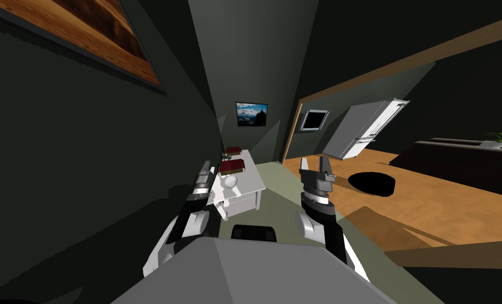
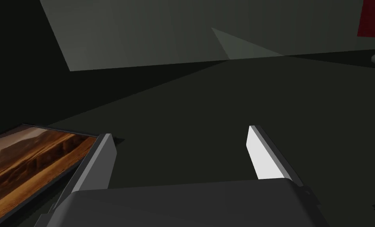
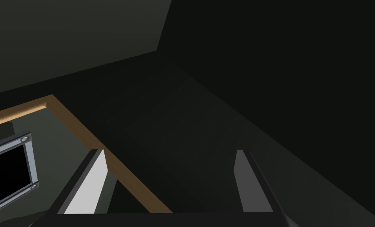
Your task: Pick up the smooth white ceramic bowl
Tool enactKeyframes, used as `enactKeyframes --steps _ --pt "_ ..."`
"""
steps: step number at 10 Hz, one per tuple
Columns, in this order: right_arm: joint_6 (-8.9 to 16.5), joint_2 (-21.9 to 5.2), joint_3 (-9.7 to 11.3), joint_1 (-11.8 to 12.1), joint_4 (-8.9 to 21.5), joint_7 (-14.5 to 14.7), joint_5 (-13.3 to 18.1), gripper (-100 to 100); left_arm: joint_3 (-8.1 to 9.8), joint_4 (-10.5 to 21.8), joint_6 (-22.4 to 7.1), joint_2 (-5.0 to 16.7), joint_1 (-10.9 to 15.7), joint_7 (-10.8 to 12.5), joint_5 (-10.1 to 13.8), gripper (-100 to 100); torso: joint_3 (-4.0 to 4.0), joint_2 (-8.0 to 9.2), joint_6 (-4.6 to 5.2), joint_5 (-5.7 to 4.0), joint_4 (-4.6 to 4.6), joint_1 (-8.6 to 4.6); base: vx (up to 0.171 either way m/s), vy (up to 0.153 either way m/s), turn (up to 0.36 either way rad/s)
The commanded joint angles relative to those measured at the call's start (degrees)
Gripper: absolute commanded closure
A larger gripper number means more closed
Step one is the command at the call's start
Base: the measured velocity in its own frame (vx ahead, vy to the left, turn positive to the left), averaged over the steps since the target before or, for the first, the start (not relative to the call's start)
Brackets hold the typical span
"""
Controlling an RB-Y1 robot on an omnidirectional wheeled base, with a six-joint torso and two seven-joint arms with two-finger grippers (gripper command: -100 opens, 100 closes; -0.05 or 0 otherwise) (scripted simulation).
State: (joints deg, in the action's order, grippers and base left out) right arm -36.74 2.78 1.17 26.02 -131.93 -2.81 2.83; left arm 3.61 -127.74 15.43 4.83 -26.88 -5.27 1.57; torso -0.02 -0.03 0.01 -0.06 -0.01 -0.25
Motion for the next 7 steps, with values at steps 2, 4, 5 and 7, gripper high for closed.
enactKeyframes --steps 2,4,5,7 --pt "0.00 0.00 0.00 0.00 0.00 0.00 0.00 0 1.33 4.01 -4.30 1.54 2.36 0.31 0.54 -100 -0.01 -0.01 0.00 0.00 0.00 -0.03 0.019 -0.082 -0.059" --pt "0.00 0.00 0.00 0.00 0.00 0.00 0.00 0 1.88 5.42 -6.30 2.01 3.19 0.53 0.79 -100 -0.04 -0.07 -0.01 -0.02 -0.02 -0.09 0.011 -0.078 -0.036" --pt "0.00 0.00 0.00 0.00 0.00 0.00 0.00 0 2.46 6.91 -8.32 2.42 4.05 0.79 1.06 -100 0.00 0.00 -0.01 -0.01 0.00 0.00 -0.002 -0.049 -0.030" --pt "0.00 0.00 0.00 0.00 0.00 0.00 0.00 0 3.06 8.46 -10.41 2.78 4.94 1.09 1.33 -100 -0.01 -0.01 0.00 0.00 0.00 0.00 0.015 -0.062 -0.044"
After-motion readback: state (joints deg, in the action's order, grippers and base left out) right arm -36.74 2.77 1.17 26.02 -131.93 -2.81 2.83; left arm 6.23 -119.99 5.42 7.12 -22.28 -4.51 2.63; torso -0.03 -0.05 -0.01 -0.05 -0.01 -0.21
